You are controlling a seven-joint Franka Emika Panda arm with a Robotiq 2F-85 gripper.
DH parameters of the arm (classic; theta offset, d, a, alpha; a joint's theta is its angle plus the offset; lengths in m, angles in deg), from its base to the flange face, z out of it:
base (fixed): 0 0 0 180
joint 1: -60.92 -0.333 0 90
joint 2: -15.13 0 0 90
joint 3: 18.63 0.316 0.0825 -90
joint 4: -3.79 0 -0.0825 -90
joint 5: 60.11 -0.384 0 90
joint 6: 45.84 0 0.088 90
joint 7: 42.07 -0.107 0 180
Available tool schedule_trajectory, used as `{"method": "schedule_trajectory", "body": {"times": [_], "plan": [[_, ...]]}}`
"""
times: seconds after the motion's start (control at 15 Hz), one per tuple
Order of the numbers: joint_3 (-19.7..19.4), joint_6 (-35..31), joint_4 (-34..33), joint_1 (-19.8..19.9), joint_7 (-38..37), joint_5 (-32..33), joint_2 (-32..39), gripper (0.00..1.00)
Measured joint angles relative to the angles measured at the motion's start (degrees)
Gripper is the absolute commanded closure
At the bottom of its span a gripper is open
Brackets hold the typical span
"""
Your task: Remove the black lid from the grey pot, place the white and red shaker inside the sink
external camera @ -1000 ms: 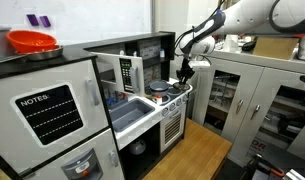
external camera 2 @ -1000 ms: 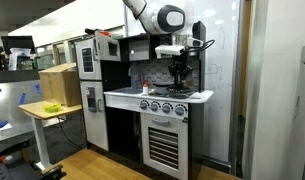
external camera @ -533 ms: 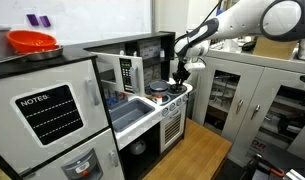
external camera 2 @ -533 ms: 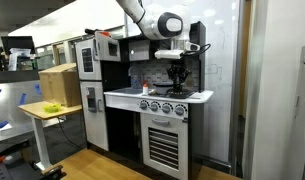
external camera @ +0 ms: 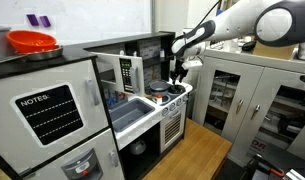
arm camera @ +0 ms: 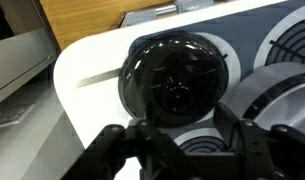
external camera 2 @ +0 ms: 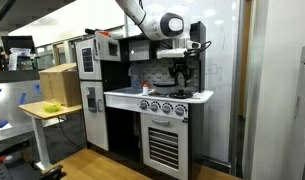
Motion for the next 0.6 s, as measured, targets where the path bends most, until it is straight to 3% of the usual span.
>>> {"method": "schedule_trajectory", "body": {"times": [0.13, 0.6], "plan": [[0.0, 0.0, -0.7, -0.1, 0.2, 0.2, -0.1, 0.0], [1.0, 6.7, -1.2, -1.4, -0.4, -0.1, -2.0, 0.0]]}}
